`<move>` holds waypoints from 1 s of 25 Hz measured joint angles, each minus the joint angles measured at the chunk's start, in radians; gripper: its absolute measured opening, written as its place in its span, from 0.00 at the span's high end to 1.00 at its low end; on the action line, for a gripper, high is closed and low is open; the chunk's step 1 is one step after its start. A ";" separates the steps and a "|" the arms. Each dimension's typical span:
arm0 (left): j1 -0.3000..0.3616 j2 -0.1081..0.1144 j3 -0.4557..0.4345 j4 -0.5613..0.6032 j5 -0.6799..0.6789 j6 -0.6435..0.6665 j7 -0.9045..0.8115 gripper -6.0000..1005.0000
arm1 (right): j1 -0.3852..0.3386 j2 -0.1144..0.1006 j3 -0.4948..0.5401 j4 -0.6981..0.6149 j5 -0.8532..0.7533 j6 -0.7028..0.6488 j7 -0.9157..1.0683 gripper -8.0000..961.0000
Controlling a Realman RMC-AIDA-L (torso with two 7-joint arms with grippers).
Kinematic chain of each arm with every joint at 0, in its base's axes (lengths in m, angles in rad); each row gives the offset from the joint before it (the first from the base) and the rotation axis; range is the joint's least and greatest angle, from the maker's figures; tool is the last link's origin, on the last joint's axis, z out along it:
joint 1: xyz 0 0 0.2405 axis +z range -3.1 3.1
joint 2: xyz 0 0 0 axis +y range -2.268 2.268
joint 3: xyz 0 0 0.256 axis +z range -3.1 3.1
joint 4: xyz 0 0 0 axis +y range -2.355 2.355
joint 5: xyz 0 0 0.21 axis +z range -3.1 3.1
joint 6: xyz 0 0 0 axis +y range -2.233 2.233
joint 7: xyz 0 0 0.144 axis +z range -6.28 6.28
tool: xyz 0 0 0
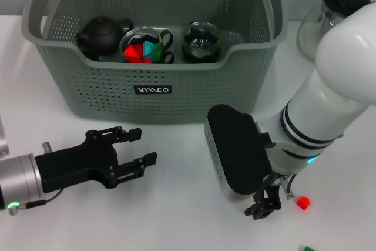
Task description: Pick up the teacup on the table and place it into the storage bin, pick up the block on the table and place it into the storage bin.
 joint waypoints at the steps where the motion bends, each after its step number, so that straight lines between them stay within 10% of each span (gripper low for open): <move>1: 0.000 0.000 0.000 0.000 0.000 -0.001 0.000 0.37 | 0.000 0.000 0.000 0.000 0.000 0.000 0.000 0.39; 25: 0.000 -0.002 0.000 0.001 0.000 0.003 0.000 0.37 | 0.011 -0.007 0.014 -0.006 -0.005 -0.003 0.078 0.51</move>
